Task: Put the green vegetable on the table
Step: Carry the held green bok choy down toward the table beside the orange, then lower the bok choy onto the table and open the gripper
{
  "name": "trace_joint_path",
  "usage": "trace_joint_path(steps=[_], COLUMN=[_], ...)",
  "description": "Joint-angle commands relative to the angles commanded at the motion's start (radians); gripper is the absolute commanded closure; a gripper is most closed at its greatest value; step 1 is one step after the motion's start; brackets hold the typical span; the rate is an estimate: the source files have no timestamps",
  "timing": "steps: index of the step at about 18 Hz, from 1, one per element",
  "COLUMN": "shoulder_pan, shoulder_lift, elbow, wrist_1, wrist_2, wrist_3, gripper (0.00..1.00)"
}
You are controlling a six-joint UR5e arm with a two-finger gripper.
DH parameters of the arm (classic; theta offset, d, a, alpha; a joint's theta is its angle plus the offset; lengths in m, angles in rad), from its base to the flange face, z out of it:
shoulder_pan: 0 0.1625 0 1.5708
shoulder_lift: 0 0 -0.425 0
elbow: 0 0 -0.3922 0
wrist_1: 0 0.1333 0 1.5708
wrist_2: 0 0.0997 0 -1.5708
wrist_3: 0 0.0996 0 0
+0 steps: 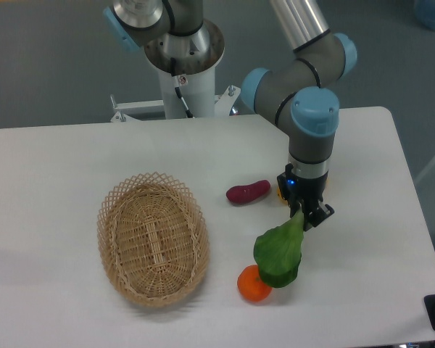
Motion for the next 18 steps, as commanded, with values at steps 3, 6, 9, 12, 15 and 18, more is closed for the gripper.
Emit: trace_joint_path(steps=[3, 6, 9, 12, 15, 18], shoulder_pan=[0.006, 0.014, 0.037, 0.04, 0.04, 0.038], shoulder_lift=[0.002, 0.002, -0.008, -0.015, -0.02, -0.031], elbow=[-0.005, -0.005, -0.008, -0.009, -0.009, -0.009], wrist_1=[0.0, 0.0, 0.002, 0.002, 0.0, 0.0], wrist_2=[0.0, 0.0, 0.0, 0.0, 0.0, 0.0], wrist_3=[0.026, 0.043, 0.086, 0.085, 0.078, 0.074], gripper=[0.55, 0.55, 0.55, 0.54, 0.54, 0.53])
